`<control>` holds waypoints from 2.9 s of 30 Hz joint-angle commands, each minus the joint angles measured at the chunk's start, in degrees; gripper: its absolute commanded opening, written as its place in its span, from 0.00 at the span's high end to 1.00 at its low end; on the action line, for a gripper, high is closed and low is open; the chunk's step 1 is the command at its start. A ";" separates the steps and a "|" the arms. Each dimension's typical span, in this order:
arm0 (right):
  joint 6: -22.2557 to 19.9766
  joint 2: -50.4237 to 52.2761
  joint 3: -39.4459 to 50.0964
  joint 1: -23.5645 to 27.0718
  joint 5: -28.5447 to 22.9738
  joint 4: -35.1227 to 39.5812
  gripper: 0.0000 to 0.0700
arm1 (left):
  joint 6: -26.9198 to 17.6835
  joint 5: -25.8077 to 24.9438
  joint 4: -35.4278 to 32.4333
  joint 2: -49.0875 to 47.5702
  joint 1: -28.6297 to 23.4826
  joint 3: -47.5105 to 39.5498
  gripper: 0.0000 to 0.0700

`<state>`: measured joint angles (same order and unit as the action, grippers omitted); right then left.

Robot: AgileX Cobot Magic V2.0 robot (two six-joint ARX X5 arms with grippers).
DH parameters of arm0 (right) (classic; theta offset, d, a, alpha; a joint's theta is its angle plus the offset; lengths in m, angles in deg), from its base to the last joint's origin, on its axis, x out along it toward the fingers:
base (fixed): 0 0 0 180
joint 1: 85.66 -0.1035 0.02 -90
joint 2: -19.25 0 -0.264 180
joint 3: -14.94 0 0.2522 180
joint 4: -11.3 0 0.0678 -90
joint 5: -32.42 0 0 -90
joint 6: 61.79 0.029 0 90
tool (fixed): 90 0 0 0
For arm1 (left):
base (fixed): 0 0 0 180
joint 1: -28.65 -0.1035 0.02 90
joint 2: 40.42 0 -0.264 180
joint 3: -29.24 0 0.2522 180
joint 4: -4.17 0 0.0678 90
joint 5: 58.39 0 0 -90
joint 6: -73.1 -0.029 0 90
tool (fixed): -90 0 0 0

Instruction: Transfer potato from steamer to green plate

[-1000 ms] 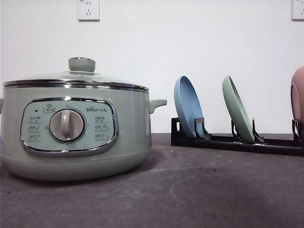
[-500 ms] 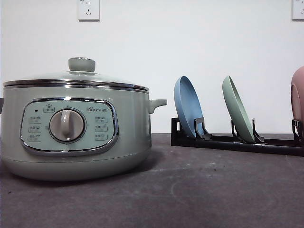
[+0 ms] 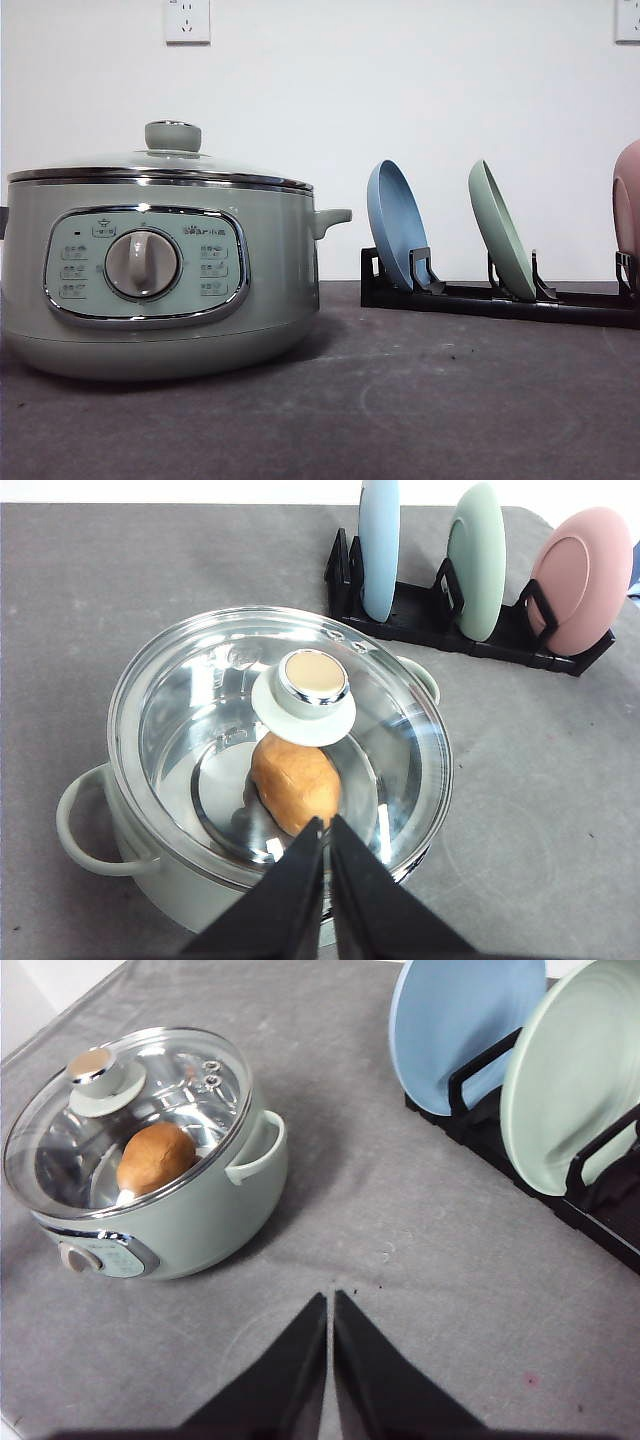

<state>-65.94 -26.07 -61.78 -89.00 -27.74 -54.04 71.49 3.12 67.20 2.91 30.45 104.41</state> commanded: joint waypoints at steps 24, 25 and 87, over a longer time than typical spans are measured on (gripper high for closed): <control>7.90 -0.96 -1.20 -0.31 -1.38 5.96 0.12 | -0.44 -0.28 -0.42 0.31 0.15 1.18 0.09; 9.14 -1.32 -1.29 -0.31 -1.38 6.86 0.12 | -0.46 -0.28 -0.44 0.31 0.15 1.18 0.09; 18.78 -62.16 -30.05 -1.84 -10.55 29.26 0.71 | -0.50 -0.28 -0.48 0.33 0.15 1.18 0.09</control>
<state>-47.82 -87.32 -90.48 -90.59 -38.28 -25.32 71.49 3.12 67.25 2.91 30.45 104.41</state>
